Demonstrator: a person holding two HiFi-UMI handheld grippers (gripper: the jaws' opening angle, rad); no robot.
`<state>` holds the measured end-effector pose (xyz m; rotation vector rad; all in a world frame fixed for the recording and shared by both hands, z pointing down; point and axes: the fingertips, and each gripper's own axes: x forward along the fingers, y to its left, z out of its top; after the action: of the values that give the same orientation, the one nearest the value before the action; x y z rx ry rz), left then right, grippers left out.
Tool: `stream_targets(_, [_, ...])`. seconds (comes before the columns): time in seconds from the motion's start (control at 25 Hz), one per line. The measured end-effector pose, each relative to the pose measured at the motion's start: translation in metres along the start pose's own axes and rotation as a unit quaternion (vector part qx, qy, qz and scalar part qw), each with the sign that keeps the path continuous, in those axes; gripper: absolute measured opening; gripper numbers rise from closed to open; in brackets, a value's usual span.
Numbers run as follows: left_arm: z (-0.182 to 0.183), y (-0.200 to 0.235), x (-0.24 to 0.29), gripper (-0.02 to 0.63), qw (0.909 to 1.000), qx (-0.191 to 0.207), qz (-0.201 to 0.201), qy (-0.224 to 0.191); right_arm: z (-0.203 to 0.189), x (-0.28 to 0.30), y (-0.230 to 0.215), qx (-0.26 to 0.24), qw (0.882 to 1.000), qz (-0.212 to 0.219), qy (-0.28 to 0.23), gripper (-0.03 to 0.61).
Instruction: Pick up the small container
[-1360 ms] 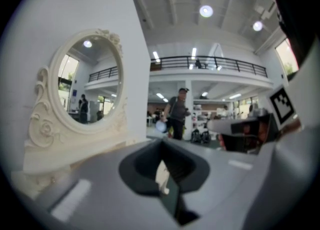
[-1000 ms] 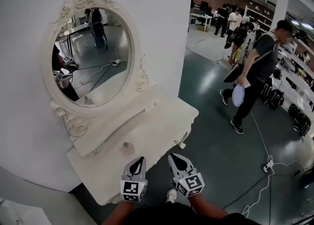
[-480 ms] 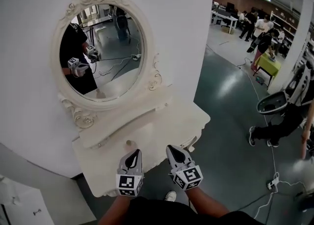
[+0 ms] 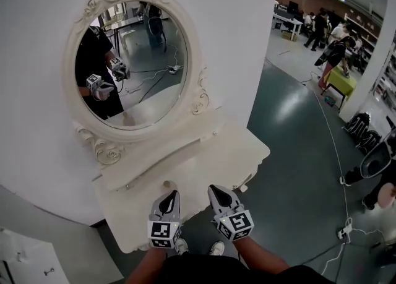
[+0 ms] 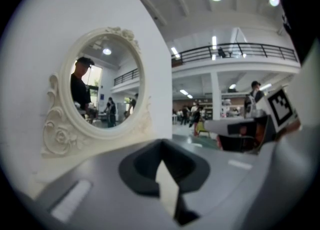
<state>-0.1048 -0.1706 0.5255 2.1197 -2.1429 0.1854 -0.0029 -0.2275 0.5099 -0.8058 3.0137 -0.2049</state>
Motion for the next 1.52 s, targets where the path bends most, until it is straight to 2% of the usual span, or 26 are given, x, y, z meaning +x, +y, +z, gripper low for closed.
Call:
stream_targets(0.28, [-0.015,0.019,0.012,0.008,0.9998,0.000,-0.013,0.012,-0.012,0.013,0.004,-0.012,1.000,-0.012,0.006,0.006])
stream_targets(0.72, [-0.085,0.042,0.022,0.009,0.9951,-0.021,-0.024,0.094,-0.063,0.041,0.012,-0.005,0.998,-0.009,0.062,0.006])
stream_targets(0.76, [-0.091,0.044,0.024,0.021,0.9945,-0.022,-0.023,0.099,-0.069,0.044,0.012,-0.004,0.998,-0.008,0.068,0.006])
stream_targets(0.8, [-0.096,0.047,0.027,0.058,0.9940,-0.022,-0.020,0.105,-0.075,0.047,0.012,-0.003,0.997,-0.006,0.075,0.006])
stream_targets(0.96, [-0.121,0.061,0.039,0.245,0.9906,-0.013,0.000,0.136,-0.093,0.062,0.014,-0.002,0.996,0.002,0.094,0.006])
stream_targets(1.12, [-0.144,0.071,0.052,0.352,0.9880,-0.023,0.006,0.153,-0.106,0.070,0.015,-0.001,0.994,0.009,0.111,0.006])
stream_targets(1.24, [-0.160,0.084,0.064,0.402,0.9861,-0.017,0.014,0.165,-0.113,0.082,0.016,-0.002,0.993,0.016,0.116,0.006])
stream_targets(1.52, [-0.195,0.090,0.088,0.434,0.9787,-0.007,0.002,0.205,-0.139,0.095,0.012,0.009,0.990,0.015,0.143,0.006])
